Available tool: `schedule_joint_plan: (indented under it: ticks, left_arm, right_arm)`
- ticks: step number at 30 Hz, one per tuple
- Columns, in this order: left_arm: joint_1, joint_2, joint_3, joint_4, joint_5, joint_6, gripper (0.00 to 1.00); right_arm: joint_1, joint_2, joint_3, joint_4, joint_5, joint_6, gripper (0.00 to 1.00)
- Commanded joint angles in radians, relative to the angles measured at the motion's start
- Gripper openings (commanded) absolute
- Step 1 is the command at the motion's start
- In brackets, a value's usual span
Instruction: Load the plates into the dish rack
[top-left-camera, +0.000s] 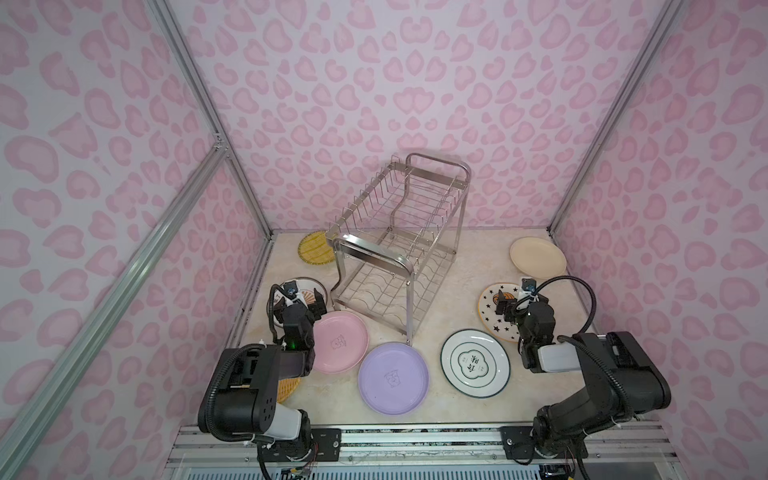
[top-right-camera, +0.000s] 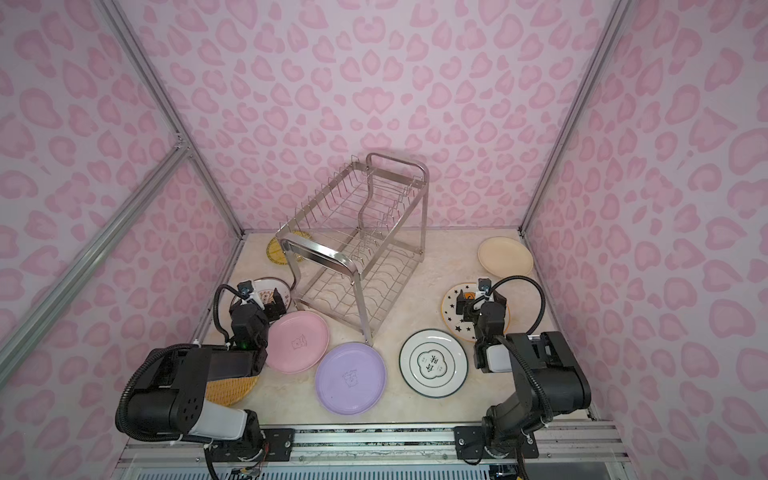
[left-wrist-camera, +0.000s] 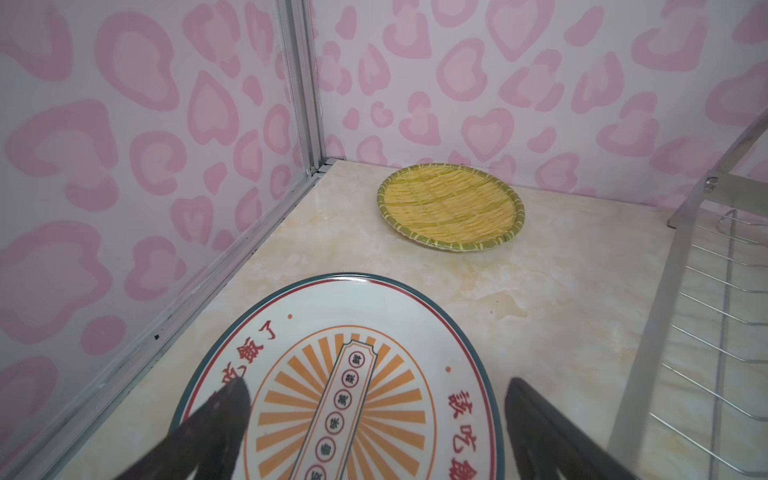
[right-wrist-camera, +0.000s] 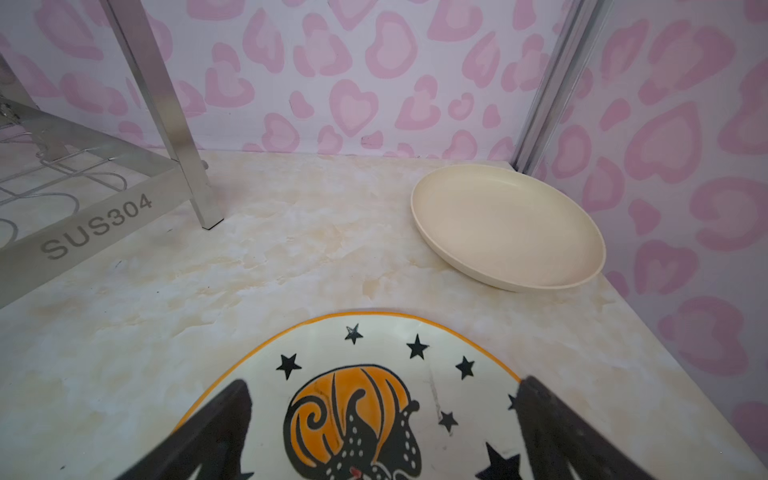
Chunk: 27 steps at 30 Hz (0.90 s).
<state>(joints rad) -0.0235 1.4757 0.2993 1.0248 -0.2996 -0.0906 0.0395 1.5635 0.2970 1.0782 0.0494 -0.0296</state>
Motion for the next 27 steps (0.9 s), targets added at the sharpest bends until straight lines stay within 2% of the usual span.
schedule_joint_plan:
  ticks: [1, 27]
  left_arm:
    - [0.001, 0.000, 0.003, 0.017, -0.006, -0.001, 0.97]
    - [0.000, -0.001, 0.003, 0.017, -0.006, 0.000, 0.97]
  right_arm:
    - [0.005, 0.001, -0.010, 0.038, 0.019, -0.007, 1.00]
    - [0.029, 0.003, -0.035, 0.096, 0.072, -0.021, 1.00]
